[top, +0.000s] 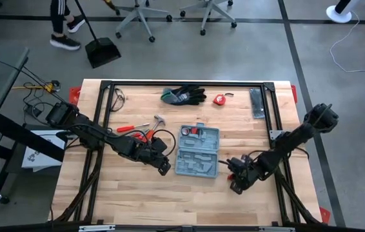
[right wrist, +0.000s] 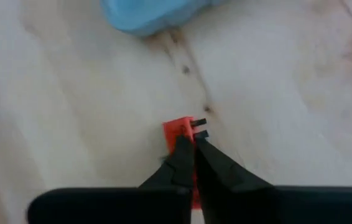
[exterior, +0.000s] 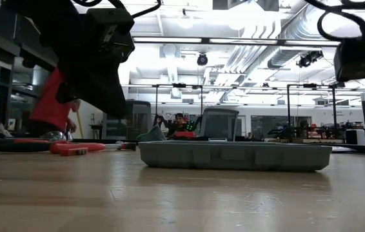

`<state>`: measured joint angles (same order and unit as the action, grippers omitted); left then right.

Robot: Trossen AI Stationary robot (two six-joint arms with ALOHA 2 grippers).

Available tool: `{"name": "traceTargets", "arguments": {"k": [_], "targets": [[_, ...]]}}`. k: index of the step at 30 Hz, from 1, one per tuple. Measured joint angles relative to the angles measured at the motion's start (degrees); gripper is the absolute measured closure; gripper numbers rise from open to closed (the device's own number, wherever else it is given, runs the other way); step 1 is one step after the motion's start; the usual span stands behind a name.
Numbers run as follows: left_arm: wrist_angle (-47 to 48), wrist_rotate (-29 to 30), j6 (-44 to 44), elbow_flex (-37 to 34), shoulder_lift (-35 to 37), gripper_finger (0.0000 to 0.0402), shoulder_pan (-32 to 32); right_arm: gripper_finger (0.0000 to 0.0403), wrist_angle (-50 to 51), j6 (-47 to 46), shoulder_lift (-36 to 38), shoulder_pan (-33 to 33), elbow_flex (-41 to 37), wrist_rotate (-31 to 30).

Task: Prefit tool cases
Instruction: Put the screwdriver bit set into the gray tool case

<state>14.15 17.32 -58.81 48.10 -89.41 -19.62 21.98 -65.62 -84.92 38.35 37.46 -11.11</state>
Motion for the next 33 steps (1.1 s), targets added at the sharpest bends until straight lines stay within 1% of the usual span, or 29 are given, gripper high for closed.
{"name": "traceTargets", "arguments": {"k": [4, 9, 12, 15, 18, 21, 25, 28, 30, 33], "targets": [[0.01, 0.09, 0.54, 0.0, 0.0, 0.0346, 0.0, 0.0399, -0.89, 2.16, 1.88, -1.73, 0.07, 0.22], [0.02, 0.11, 0.53, 0.0, 0.0, 0.0346, 0.0, 0.0402, -0.82, 4.05, 2.3, -3.49, 0.08, 0.55], [0.02, 0.11, 0.53, 0.0, 0.0, 0.0346, -0.34, 0.0387, 0.71, 6.48, 2.31, -2.96, 0.08, 0.61], [0.16, 0.11, 0.53, 0.0, 0.0, 0.0346, -0.84, 0.0357, 2.57, 10.36, 2.36, -1.64, 0.12, 0.72], [0.94, 0.44, 0.51, 0.0, 0.0, 0.0346, -1.35, 0.0318, 5.16, 10.57, 2.38, -0.93, 0.12, 0.74], [1.27, 0.62, 0.49, 0.0, 0.0, 0.0346, -1.62, 0.0275, 5.08, 11.88, 2.38, -0.73, 0.12, 0.97], [1.29, 0.97, 0.49, 0.0, 0.0, 0.0346, -1.79, 0.0213, 3.16, 17.75, 2.39, -0.8, 0.19, 4.68], [1.29, 1.09, 0.46, 0.0, 0.0, 0.0346, -1.79, 0.0172, 3.23, 19.56, 2.28, -0.86, 0.19, 7.0], [1.29, 1.17, 0.46, 0.0, 0.0, 0.0346, -1.79, 0.0152, 3.15, 19.56, 1.71, -0.86, 0.21, 7.35], [1.31, 1.33, 0.46, 0.0, 0.0, 0.0346, -1.79, 0.0136, 2.0, 19.58, 0.26, -0.86, 0.21, 7.72]]}}
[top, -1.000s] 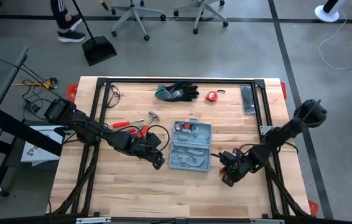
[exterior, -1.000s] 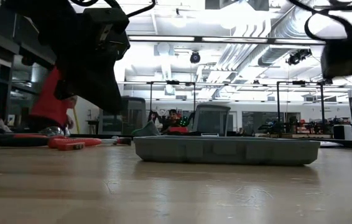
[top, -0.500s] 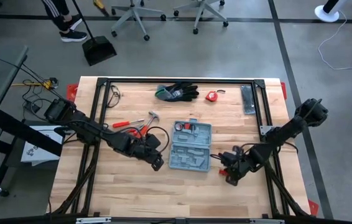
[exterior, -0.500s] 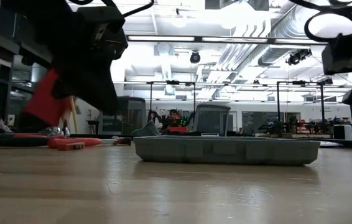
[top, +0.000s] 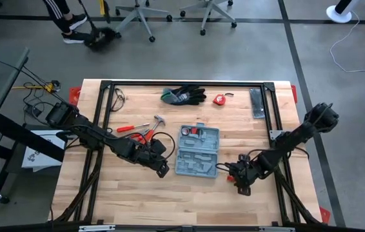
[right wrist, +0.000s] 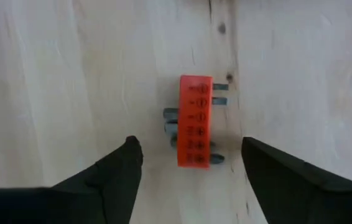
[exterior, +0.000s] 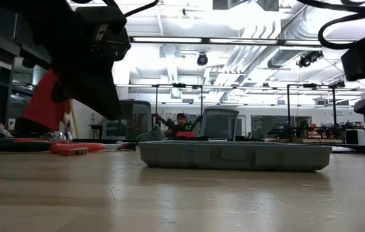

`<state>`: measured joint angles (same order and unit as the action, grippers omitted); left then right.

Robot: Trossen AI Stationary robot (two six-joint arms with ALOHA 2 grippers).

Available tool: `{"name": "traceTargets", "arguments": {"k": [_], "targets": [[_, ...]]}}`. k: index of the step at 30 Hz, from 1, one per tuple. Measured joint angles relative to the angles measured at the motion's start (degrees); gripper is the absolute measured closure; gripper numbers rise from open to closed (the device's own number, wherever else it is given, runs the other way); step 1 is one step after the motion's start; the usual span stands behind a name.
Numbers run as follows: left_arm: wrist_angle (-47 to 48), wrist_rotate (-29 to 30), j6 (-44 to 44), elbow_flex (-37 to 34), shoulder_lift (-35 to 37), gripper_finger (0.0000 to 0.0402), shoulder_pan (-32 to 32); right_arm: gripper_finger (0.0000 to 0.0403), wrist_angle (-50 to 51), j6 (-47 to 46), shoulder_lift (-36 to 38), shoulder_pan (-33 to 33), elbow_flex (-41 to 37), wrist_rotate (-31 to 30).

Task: Prefit tool cases
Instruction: Put the screwdriver bit set into the gray tool case

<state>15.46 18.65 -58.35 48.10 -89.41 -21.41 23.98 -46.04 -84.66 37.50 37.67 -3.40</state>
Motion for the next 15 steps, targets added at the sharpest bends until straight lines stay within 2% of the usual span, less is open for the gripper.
{"name": "traceTargets", "arguments": {"k": [8, 15], "targets": [[0.25, 0.07, 0.0, 0.0, 0.0, 0.0346, 0.0, 0.0132, -2.98, -0.44, -4.29, 0.05, 0.42, -1.19], [0.69, 0.82, 0.0, 0.0, 0.0, 0.0346, -0.01, 0.0137, -1.34, -0.13, -4.89, 0.92, 0.42, -5.31]]}}
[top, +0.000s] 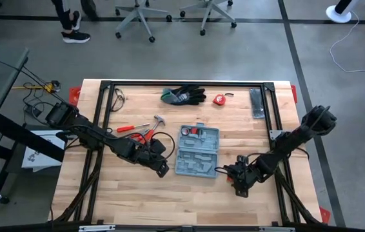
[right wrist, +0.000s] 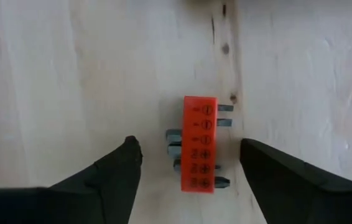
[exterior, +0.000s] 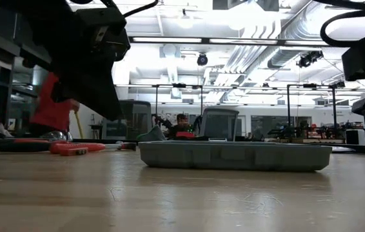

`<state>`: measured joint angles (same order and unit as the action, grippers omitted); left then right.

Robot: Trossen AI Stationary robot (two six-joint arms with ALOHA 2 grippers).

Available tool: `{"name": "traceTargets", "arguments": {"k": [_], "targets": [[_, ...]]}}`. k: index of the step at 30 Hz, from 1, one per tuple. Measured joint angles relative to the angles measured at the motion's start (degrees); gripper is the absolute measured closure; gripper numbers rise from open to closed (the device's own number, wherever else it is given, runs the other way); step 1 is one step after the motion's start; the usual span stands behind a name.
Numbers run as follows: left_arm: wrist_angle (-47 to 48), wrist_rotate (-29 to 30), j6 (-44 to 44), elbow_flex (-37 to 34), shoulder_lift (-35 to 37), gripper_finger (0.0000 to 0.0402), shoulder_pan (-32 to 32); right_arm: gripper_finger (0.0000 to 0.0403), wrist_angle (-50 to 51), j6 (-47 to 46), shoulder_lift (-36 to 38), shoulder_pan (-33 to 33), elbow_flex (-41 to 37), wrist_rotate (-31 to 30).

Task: Prefit tool cases
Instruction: Put the screwdriver bit set into the gray tool case

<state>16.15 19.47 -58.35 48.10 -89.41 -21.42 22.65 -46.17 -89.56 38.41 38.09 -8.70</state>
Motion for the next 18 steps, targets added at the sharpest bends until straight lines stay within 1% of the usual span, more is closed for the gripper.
{"name": "traceTargets", "arguments": {"k": [6, 10, 14, 18], "targets": [[2.04, 0.63, -0.02, 0.0, 0.0, 0.0346, -0.01, 0.0161, 0.9, 1.13, -2.34, 0.02, 0.23, -3.68], [2.52, 0.63, -0.09, 0.0, 0.0, 0.0346, -0.01, 0.0175, 0.22, 2.51, -3.0, 0.02, 0.24, -4.81], [2.51, 0.54, -0.13, 0.0, 0.0, 0.0346, -0.01, 0.0192, 1.14, -0.05, -3.02, -0.03, 0.27, -4.62], [2.48, 0.54, -0.11, 0.0, 0.0, 0.0346, -0.01, 0.0231, 1.49, -3.9, -3.02, 0.5, 0.28, -4.53]]}}
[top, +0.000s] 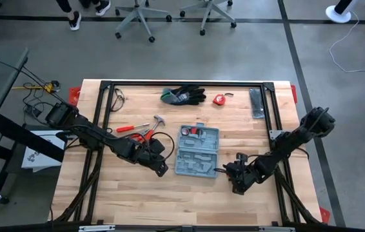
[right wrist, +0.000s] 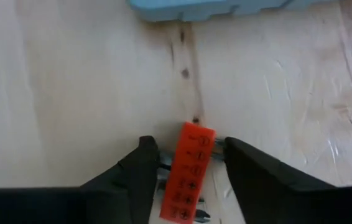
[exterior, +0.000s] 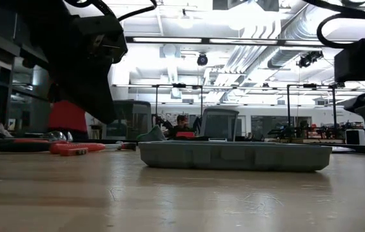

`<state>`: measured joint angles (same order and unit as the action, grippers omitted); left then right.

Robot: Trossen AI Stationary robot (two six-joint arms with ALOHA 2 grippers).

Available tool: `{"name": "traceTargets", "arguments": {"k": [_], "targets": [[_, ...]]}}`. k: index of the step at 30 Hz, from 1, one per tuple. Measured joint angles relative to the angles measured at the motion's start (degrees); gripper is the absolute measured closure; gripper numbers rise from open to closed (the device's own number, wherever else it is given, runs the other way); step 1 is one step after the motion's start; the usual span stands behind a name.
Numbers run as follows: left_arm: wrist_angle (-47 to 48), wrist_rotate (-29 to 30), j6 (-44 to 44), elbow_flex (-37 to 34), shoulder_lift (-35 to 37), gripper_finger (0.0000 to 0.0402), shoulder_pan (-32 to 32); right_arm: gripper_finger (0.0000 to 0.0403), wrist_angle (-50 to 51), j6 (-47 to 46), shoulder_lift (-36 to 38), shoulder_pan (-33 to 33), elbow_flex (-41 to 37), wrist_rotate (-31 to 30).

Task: Prefit tool cases
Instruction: Put the screwdriver bit set into the gray tool case

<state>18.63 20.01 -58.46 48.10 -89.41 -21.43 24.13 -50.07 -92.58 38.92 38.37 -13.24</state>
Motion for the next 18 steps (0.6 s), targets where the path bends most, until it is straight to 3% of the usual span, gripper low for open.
{"name": "traceTargets", "arguments": {"k": [7, 14, 18], "targets": [[0.0, 0.0, -0.02, 0.0, 0.0, 0.0346, 0.0, 0.0322, 0.49, -9.33, 0.0, -0.02, 0.0, -0.37], [0.0, -0.26, 0.02, 0.0, 0.0, 0.0346, 0.0, 0.0326, 0.56, -14.25, 1.45, -0.02, -0.22, -0.49], [0.0, -0.19, 0.04, 0.0, 0.0, 0.0346, 0.0, 0.0326, 1.52, -14.64, 4.17, -0.75, -0.72, 2.34]]}}
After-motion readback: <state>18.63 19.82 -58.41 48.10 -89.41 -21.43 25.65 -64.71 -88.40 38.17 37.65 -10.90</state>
